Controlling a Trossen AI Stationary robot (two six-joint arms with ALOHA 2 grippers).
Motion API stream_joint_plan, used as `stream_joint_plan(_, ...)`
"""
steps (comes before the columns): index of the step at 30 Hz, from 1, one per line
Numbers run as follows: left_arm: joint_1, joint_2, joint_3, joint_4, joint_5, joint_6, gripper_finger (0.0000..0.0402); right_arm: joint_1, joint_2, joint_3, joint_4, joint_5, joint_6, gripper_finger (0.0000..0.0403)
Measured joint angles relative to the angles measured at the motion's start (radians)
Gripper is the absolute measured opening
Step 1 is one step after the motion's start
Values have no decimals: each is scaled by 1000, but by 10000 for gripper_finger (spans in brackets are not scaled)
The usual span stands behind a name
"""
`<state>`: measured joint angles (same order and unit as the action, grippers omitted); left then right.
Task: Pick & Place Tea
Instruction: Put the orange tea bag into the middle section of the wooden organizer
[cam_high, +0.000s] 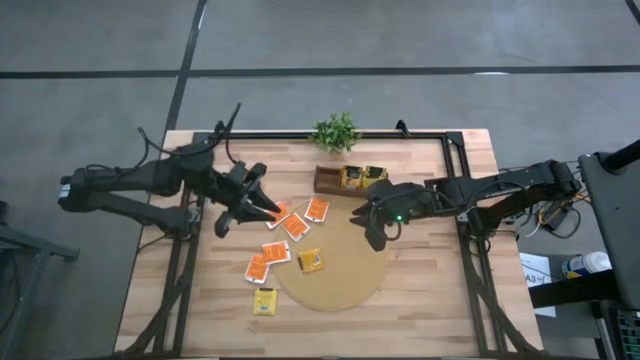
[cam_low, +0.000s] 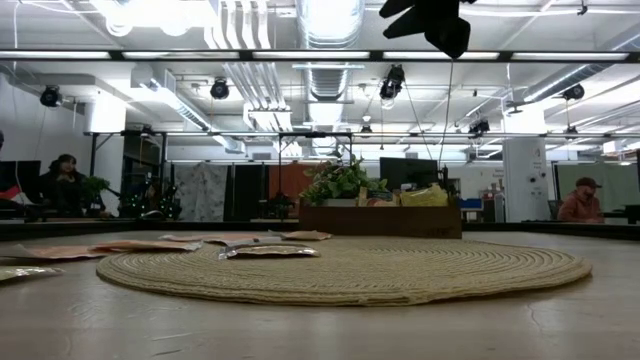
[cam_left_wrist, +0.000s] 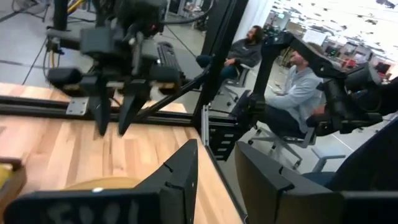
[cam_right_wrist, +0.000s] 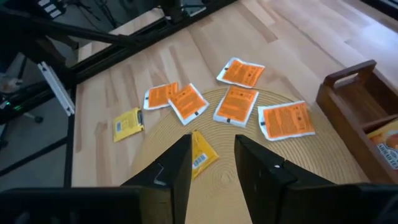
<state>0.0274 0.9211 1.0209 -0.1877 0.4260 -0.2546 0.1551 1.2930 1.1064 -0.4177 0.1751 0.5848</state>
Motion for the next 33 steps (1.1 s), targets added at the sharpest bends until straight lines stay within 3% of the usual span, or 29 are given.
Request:
stream_joint_plan(4,-6,56,42,-7,-1,1,127,0,0,-16,46,9,0,120)
stream_joint_plan(11,-29,131,64,-53,-2,-7,213,11,0,-30,70,9,-1,121)
stream_joint_plan(14,-48,163,64,-70,-2,8,231,18,0,-28,64,8,-1,123)
stream_joint_plan(25,-158,283,64,-239,-19,76,236,24,0,-23,61,7,-1,116)
stream_joint_plan(33,-230,367,62,-373,-180,80,231,24,0,-20,58,7,-1,117)
